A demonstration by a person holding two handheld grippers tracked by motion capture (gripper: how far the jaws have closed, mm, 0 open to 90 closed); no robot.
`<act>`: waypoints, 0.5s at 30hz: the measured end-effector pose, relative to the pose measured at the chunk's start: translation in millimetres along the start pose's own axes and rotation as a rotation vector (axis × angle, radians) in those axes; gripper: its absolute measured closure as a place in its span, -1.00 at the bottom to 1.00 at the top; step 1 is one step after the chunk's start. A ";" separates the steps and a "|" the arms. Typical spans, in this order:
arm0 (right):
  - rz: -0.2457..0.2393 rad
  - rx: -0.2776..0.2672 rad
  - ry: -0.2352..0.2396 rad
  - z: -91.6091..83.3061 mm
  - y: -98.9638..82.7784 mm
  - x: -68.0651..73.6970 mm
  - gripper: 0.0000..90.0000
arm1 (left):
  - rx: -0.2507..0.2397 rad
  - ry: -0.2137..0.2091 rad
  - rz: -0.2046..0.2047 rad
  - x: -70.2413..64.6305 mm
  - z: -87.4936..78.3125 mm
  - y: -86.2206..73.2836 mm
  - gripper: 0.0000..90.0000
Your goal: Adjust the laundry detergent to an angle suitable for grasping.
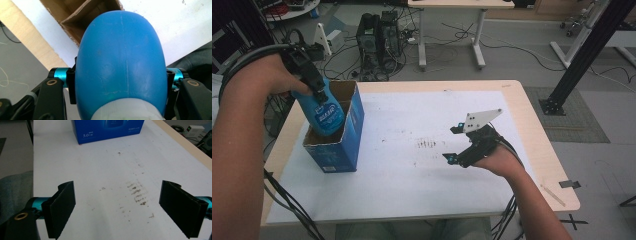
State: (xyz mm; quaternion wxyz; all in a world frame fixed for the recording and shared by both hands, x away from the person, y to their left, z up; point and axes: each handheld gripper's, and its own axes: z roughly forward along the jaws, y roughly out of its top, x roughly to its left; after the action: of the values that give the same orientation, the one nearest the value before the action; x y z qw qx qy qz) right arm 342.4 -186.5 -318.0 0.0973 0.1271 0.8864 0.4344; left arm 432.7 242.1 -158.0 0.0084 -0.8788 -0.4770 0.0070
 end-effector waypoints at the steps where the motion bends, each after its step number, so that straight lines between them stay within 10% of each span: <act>1: -0.007 -0.006 -0.005 -0.2 -0.1 -0.4 -0.72 | 0.003 -0.007 -0.009 0.4 2.7 0.0 -0.13; 15: -0.006 0.004 0.004 4.1 -2.0 2.0 -0.72 | 0.028 -0.033 -0.021 7.5 61.0 3.4 -0.13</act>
State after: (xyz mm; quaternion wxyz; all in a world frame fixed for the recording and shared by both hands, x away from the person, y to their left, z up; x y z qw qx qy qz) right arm 341.4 -184.0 -322.2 0.0965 0.1238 0.8877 0.4328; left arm 438.4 247.0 -219.0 0.0132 -0.8732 -0.4863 0.0279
